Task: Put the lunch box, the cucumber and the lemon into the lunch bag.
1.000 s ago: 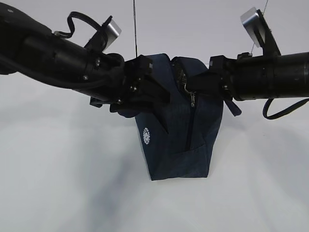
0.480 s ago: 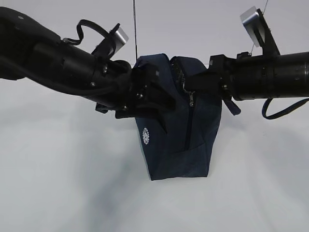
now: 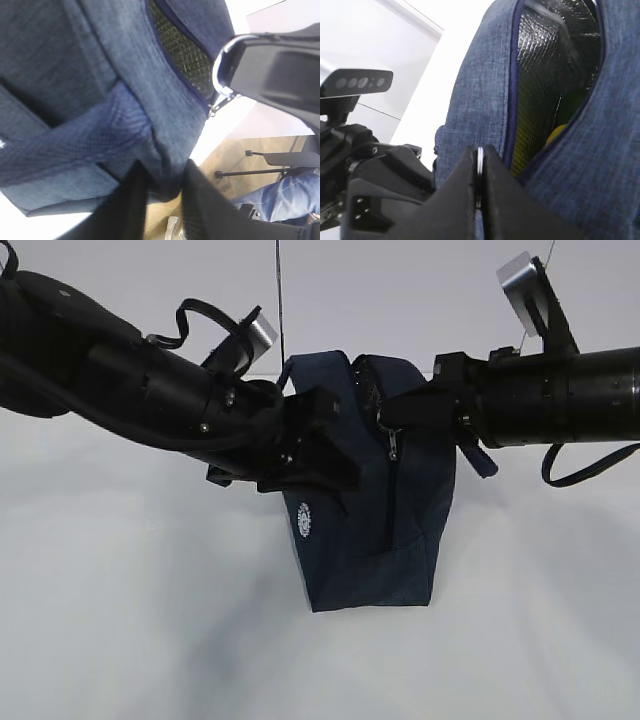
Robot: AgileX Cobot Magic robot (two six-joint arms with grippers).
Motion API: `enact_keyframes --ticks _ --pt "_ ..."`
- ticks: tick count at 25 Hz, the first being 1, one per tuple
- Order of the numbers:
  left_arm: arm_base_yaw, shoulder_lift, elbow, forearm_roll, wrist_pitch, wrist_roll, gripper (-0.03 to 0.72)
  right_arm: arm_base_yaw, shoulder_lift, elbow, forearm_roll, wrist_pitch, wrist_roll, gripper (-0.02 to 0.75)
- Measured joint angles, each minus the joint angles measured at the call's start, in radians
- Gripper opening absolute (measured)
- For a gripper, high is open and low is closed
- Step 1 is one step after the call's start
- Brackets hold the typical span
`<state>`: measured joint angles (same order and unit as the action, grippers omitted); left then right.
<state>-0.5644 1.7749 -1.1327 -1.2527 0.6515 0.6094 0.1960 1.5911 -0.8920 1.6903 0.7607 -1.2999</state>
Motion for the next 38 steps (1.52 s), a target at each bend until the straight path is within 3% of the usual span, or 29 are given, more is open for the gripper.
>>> enact_keyframes --ticks 2,4,23,34,38 --pt "0.000 0.000 0.000 0.000 -0.002 0.006 0.022 0.000 0.000 0.000 0.000 0.002 0.000 0.006" --pt "0.000 0.000 0.000 0.000 -0.002 0.012 0.001 0.000 0.000 0.000 0.000 0.002 0.000 0.006" --pt "0.000 0.000 0.000 0.023 -0.002 0.041 -0.002 0.001 0.064 -0.137 0.017 -0.070 -0.003 0.007" --pt "0.000 0.000 0.000 0.050 0.017 0.041 -0.002 0.001 0.244 -0.370 0.019 -0.089 0.018 0.006" --pt "0.000 0.000 0.000 0.080 0.029 0.041 -0.003 0.001 0.321 -0.478 -0.040 -0.089 0.072 0.006"
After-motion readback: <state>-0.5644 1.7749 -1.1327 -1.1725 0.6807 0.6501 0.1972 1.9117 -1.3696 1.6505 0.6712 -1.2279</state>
